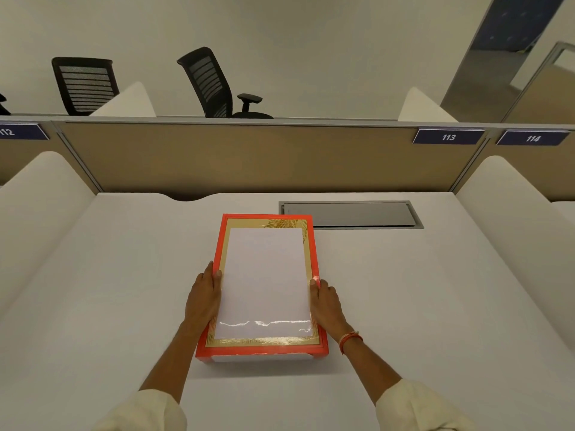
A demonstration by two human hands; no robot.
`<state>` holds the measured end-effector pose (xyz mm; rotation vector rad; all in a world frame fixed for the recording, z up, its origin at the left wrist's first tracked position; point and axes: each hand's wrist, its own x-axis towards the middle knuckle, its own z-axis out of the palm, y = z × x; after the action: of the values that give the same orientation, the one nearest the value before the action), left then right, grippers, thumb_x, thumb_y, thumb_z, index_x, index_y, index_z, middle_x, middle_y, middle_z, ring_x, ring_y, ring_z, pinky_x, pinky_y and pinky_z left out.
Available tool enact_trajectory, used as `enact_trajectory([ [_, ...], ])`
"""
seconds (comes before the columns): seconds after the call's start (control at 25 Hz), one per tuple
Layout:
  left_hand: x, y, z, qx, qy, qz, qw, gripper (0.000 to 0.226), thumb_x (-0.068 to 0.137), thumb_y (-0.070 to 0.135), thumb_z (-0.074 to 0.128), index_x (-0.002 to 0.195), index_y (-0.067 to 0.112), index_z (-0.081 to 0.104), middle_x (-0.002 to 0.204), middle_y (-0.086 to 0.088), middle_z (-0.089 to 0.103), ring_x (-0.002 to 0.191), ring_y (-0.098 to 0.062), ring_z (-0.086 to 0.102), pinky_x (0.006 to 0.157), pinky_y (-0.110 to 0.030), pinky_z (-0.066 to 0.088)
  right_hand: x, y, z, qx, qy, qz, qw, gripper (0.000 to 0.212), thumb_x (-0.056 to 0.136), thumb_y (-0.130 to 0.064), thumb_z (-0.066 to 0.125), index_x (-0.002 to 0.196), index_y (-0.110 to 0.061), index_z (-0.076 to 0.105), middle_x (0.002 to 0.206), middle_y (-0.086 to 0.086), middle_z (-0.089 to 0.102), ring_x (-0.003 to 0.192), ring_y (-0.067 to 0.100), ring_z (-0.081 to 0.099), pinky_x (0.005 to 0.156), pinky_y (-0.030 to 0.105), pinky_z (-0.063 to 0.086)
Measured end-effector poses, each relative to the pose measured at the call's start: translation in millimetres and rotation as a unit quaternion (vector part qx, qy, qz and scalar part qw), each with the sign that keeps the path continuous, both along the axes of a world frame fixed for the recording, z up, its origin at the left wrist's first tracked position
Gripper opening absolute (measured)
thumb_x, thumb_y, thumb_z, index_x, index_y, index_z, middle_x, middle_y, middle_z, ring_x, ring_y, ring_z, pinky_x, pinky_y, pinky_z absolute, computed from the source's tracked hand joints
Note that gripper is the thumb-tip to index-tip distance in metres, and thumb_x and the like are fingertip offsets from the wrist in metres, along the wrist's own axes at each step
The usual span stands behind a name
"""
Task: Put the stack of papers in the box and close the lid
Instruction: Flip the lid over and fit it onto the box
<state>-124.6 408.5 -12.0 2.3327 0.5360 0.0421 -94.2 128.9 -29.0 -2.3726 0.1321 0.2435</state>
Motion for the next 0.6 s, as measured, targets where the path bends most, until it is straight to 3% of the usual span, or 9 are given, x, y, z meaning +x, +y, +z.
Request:
enact_trajectory([
  [0.16, 2.1, 1.6, -3.0, 0.018, 0.012, 0.000, 1.000, 0.059, 0.098, 0.050, 0.030, 0.147, 0.016, 0.036, 0.133, -0.013, 0.060, 0.114, -0.034, 0.063, 0.098, -0.053, 0.052, -1.5, -1.1, 2.5, -0.019, 0.030, 0.002, 0.999, 0.056, 0.098, -0.053, 0.020, 0.123, -0.012, 0.049, 0.118, 0.014, 0.060, 0.098, 0.022, 0.058, 0.091, 0.038, 0.055],
  [0.24, 4.1, -0.1, -2.5, 0.080, 0.030, -0.006, 0.996, 0.064, 0.097, 0.052, 0.027, 0.148, 0.015, 0.034, 0.131, -0.014, 0.061, 0.110, -0.033, 0.065, 0.094, -0.051, 0.055, -0.2, 3.0, 6.7, -0.130, 0.007, -0.002, 0.991, 0.074, 0.092, -0.062, 0.012, 0.139, -0.011, 0.039, 0.139, 0.018, 0.048, 0.123, 0.033, 0.050, 0.102, 0.044, 0.048],
  [0.28, 6.4, -2.6, -1.8, 0.124, 0.029, -0.006, 0.992, 0.064, 0.097, 0.052, 0.028, 0.149, 0.014, 0.033, 0.135, -0.016, 0.058, 0.113, -0.035, 0.063, 0.094, -0.052, 0.055, 1.4, 7.0, 9.5, -0.188, -0.032, 0.009, 0.982, 0.075, 0.094, -0.061, 0.013, 0.148, -0.012, 0.029, 0.152, 0.017, 0.034, 0.138, 0.036, 0.036, 0.110, 0.047, 0.038],
  [0.36, 12.4, -9.3, -0.6, 0.202, -0.007, -0.022, 0.979, 0.064, 0.099, 0.049, 0.032, 0.151, 0.012, 0.030, 0.150, -0.018, 0.044, 0.132, -0.038, 0.050, 0.104, -0.052, 0.045, 8.0, 18.6, 14.9, -0.211, -0.111, 0.059, 0.970, 0.071, 0.098, -0.056, 0.021, 0.154, -0.014, 0.012, 0.163, 0.008, 0.009, 0.151, 0.031, 0.008, 0.121, 0.043, 0.014],
  [0.44, 17.5, -15.9, 1.0, 0.249, -0.033, -0.082, 0.965, 0.070, 0.098, 0.053, 0.021, 0.154, 0.011, 0.023, 0.161, -0.013, 0.027, 0.148, -0.032, 0.027, 0.119, -0.046, 0.028, 15.9, 29.7, 17.7, -0.202, -0.135, 0.118, 0.963, 0.072, 0.098, -0.055, 0.020, 0.155, -0.013, 0.005, 0.164, 0.005, -0.001, 0.152, 0.023, -0.003, 0.121, 0.035, -0.001],
  [0.6, 24.2, -19.6, -3.7, 0.261, -0.025, -0.158, 0.952, 0.094, 0.083, 0.069, -0.013, 0.156, 0.013, 0.007, 0.165, -0.004, 0.002, 0.153, -0.020, 0.002, 0.125, -0.036, 0.004, 27.6, 39.3, 12.2, -0.200, -0.119, 0.152, 0.961, 0.075, 0.098, -0.057, 0.021, 0.155, -0.013, -0.001, 0.164, 0.003, -0.004, 0.152, 0.019, -0.005, 0.122, 0.030, -0.003],
])
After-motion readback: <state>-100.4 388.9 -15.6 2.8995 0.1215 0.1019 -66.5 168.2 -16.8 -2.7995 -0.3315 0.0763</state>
